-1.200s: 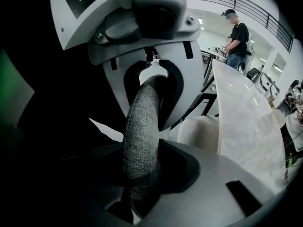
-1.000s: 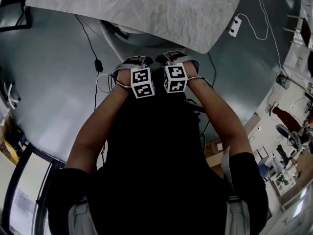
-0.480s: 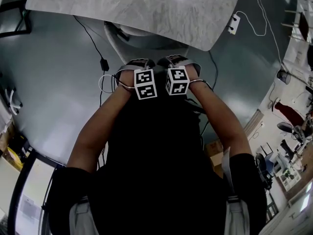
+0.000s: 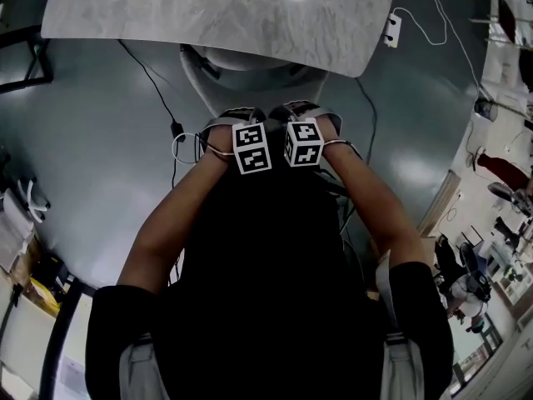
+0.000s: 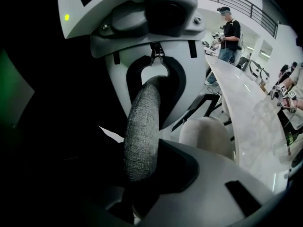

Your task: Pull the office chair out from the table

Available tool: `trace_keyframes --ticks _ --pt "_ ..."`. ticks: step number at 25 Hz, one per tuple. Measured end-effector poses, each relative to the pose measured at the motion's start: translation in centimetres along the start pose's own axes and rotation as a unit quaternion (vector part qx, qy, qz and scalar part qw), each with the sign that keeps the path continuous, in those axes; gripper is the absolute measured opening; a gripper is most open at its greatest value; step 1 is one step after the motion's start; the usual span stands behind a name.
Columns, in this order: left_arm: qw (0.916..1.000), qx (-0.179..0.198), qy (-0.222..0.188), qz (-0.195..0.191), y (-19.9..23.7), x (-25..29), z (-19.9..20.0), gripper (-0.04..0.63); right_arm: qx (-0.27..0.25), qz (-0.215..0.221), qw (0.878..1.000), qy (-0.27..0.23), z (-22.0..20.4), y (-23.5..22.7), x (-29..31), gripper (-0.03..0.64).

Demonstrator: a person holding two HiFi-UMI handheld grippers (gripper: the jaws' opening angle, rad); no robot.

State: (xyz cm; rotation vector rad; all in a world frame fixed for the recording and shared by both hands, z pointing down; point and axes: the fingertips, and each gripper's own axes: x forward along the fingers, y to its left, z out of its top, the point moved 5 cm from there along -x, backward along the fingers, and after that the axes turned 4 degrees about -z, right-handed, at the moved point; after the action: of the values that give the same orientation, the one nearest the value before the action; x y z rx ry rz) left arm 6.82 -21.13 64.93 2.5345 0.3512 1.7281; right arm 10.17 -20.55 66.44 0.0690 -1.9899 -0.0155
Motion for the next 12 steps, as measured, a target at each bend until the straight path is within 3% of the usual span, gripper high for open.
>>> trace_keyframes --ticks 12 --pt "0.9981 0.052 0.013 -0.029 -3.4 -0.4 -3.8 0.112 0.056 -0.027 0.998 -0.004 3.7 3.4 2.0 0.100"
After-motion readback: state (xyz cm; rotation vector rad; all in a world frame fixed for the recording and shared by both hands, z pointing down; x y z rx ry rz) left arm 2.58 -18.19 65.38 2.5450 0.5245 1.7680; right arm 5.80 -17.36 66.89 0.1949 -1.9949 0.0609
